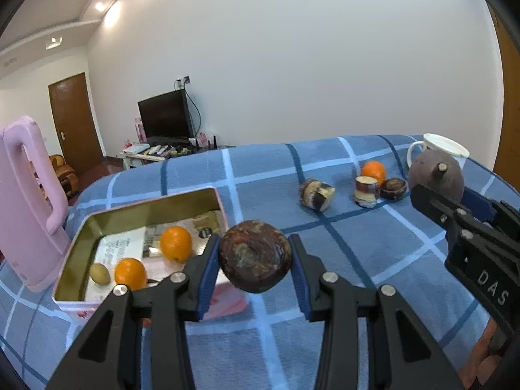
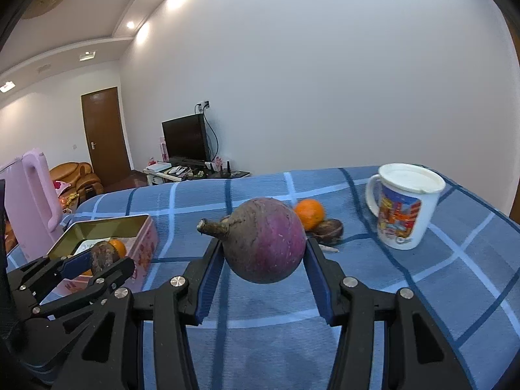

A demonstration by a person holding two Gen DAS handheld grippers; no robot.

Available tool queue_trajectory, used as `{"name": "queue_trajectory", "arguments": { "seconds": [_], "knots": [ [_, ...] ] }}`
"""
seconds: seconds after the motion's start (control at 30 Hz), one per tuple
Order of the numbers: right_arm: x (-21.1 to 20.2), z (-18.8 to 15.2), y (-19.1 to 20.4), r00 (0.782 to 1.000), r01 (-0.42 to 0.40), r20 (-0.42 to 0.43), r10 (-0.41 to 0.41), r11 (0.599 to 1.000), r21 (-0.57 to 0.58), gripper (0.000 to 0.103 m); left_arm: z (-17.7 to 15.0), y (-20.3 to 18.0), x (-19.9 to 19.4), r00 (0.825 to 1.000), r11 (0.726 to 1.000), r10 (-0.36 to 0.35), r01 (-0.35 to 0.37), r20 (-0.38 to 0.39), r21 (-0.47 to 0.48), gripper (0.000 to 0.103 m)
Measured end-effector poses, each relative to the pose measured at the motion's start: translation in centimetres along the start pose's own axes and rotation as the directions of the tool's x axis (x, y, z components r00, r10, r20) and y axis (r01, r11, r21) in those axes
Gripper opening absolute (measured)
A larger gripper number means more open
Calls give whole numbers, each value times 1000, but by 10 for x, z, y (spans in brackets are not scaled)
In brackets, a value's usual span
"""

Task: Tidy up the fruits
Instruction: 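Carry both fruits over the tin box and lower them inside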

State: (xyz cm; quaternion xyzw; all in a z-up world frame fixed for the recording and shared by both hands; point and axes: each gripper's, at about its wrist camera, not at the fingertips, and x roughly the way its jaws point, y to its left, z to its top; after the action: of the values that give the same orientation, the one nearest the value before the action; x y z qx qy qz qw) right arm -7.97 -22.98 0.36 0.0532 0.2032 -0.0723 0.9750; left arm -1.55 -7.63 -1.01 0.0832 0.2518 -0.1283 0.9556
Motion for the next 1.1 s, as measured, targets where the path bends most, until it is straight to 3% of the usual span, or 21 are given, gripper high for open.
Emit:
{"name": "queue_trajectory", "arguments": {
  "seconds": [0.33, 0.6, 0.8, 1.1],
  "knots": [
    [7, 2, 37, 1000, -8, 20, 9, 999, -42, 53, 7, 35, 4, 999, 999, 27, -26, 29, -34, 43],
    [25, 6, 75, 998, -56, 19, 57, 997, -47, 53, 15, 90, 8, 994, 987, 107, -102, 36, -124, 43],
    [38, 8, 111, 993, -118, 11, 119, 991, -62, 53, 17, 127, 17, 984, 969, 179, -173, 15, -178, 43],
    [74, 15, 146, 984, -178, -29, 177, 984, -22, 53, 16, 150, 35, 975, 952, 221, -223, -37, -207, 43]
  ]
}}
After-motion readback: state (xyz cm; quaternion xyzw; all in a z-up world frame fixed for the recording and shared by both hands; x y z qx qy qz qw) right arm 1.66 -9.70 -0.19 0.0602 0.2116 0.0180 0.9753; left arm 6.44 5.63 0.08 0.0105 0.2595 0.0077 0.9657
